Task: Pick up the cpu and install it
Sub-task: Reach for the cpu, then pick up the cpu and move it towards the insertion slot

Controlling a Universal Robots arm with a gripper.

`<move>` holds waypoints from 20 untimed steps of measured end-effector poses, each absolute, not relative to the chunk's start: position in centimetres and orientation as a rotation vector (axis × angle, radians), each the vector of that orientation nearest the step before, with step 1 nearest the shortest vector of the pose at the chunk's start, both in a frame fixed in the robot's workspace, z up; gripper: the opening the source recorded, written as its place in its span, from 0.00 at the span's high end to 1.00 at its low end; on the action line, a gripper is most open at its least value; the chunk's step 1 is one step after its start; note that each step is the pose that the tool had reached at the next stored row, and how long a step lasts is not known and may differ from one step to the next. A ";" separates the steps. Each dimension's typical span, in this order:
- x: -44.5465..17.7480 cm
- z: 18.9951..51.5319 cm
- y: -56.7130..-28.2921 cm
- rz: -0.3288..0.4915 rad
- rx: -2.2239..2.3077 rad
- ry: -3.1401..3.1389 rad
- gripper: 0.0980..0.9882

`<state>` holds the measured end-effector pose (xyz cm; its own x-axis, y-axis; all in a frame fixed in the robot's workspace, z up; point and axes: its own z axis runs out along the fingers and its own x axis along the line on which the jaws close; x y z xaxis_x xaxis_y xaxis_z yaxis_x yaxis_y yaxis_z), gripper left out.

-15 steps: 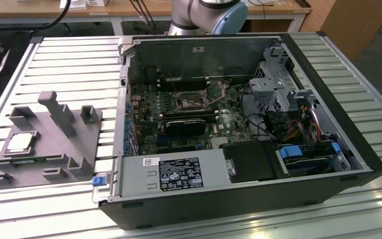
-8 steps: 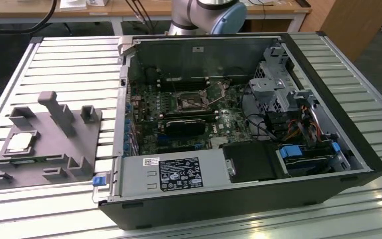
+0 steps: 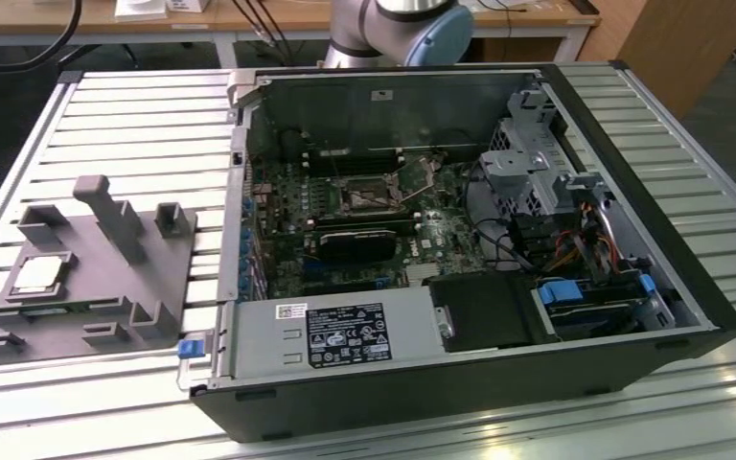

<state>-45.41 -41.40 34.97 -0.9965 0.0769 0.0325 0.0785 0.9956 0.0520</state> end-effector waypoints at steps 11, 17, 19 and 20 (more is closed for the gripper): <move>-45.8 34.8 -41.4 -0.085 -0.121 -3.104 0.99; -45.9 34.2 -41.6 -0.098 -0.121 -3.104 0.99; -45.9 33.9 -41.6 -0.100 -0.121 -3.103 0.99; -45.9 33.7 -41.7 -0.101 -0.121 -3.103 0.99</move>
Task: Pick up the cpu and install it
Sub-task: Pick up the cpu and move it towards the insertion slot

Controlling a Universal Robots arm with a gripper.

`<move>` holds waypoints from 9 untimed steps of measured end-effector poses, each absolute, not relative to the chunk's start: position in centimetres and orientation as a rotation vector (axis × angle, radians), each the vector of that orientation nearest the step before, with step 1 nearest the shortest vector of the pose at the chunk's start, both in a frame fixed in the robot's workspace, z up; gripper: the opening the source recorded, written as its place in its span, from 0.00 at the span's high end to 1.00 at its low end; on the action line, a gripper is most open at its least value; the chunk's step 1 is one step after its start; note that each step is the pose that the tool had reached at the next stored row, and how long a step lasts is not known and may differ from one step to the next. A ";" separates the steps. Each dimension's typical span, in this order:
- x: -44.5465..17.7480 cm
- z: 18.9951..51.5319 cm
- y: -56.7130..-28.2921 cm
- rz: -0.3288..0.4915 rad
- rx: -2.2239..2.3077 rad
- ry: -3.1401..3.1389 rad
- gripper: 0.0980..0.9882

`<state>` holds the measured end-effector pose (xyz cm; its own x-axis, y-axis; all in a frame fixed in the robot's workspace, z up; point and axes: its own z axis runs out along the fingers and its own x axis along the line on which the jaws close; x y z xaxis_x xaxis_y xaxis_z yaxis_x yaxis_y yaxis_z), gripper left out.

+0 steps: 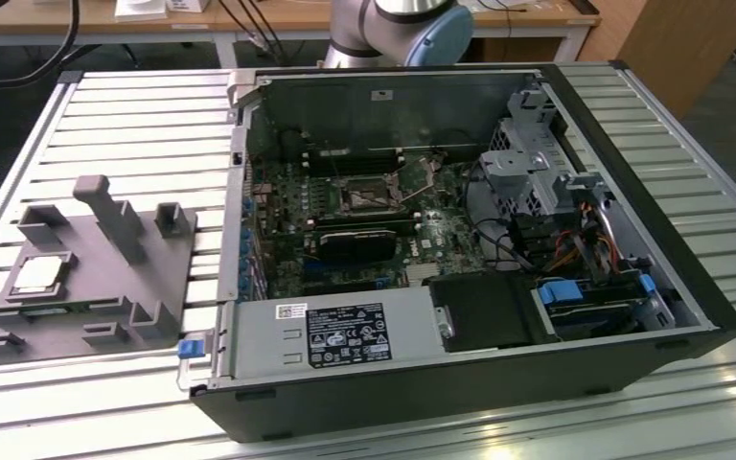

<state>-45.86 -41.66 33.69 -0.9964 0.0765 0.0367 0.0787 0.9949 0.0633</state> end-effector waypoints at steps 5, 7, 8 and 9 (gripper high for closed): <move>-45.9 32.8 -41.8 -0.102 -0.121 -3.103 0.99; -45.9 32.4 -41.9 -0.102 -0.121 -3.104 0.99; -45.9 32.3 -42.0 -0.103 -0.121 -3.103 0.99; -45.9 32.2 -42.2 -0.106 -0.120 -3.104 0.99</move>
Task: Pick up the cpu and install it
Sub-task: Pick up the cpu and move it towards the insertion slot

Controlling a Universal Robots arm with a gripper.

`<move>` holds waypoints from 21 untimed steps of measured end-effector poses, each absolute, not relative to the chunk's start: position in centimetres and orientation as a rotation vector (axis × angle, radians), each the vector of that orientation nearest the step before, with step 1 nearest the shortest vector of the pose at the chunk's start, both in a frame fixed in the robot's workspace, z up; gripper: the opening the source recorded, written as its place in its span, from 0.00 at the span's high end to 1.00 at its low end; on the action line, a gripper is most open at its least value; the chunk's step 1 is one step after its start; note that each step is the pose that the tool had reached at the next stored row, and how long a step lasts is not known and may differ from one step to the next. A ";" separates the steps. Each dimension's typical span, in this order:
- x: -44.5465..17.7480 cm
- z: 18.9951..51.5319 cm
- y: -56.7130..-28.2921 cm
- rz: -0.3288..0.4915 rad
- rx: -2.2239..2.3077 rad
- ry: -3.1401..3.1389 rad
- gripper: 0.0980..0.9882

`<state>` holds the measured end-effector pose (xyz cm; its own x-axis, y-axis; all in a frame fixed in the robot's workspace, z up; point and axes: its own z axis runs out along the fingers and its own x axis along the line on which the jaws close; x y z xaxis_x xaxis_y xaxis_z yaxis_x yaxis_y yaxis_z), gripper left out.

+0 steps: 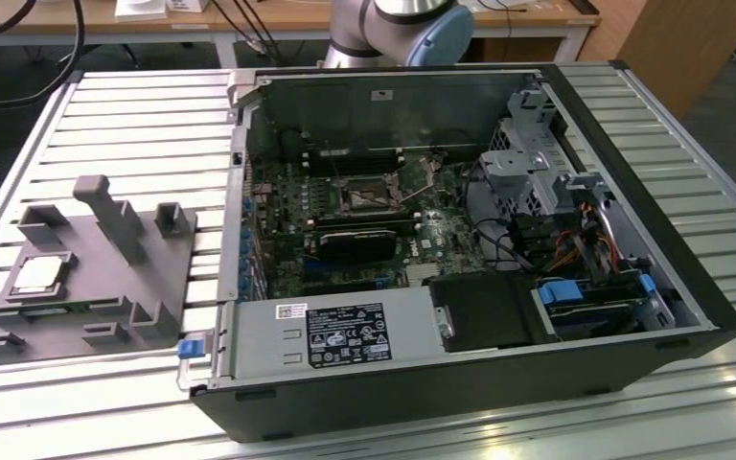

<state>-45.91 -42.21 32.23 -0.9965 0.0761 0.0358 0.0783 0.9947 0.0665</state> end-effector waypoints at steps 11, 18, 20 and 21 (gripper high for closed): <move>-45.6 30.9 -42.4 -0.116 -0.087 -3.120 0.99; -45.3 29.7 -42.3 -0.116 -0.064 -3.120 0.78; -45.3 29.3 -42.3 -0.116 -0.062 -3.120 0.72; -45.2 29.1 -42.3 -0.115 -0.061 -3.120 0.59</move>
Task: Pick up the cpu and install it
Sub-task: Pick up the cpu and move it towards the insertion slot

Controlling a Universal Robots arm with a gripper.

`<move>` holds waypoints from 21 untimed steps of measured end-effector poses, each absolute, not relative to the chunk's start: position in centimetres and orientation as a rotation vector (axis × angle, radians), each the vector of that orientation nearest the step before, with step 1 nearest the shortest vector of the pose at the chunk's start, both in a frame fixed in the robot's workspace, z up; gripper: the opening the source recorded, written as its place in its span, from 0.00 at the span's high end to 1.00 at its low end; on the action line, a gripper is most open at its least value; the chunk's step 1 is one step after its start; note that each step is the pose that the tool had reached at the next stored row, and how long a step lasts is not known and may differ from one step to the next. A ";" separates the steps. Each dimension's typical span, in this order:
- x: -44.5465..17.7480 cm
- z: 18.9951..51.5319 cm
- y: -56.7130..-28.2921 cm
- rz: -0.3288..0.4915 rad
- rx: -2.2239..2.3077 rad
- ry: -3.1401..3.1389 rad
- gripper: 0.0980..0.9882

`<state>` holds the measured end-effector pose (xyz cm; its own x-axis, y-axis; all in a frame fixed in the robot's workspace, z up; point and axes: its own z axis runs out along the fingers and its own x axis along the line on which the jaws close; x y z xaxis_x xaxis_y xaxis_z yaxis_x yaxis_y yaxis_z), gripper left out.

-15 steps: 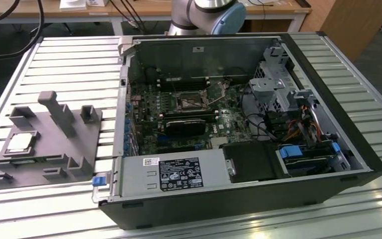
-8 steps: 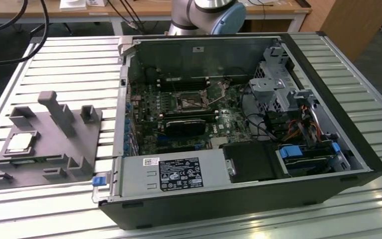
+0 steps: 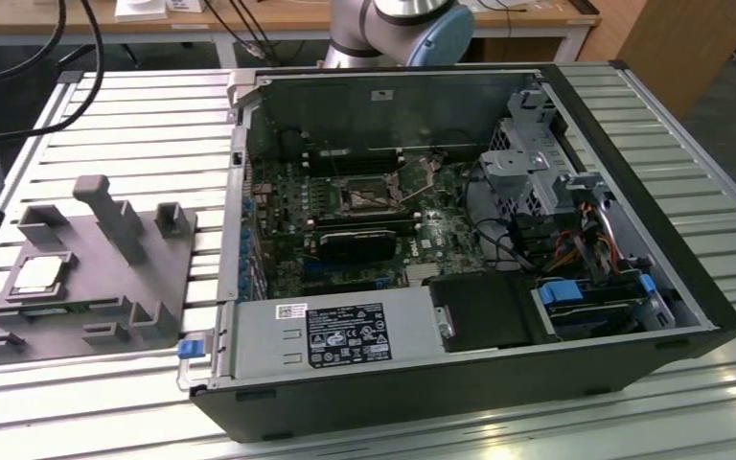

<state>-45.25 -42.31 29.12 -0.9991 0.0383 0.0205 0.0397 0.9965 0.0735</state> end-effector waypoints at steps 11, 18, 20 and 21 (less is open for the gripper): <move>-45.2 27.1 -42.3 -0.114 0.037 -3.118 0.32; -45.2 25.8 -42.3 -0.115 -0.011 -3.119 0.32; -45.3 25.5 -42.3 -0.116 -0.011 -3.119 0.32; -45.3 25.3 -42.3 -0.116 -0.011 -3.119 0.32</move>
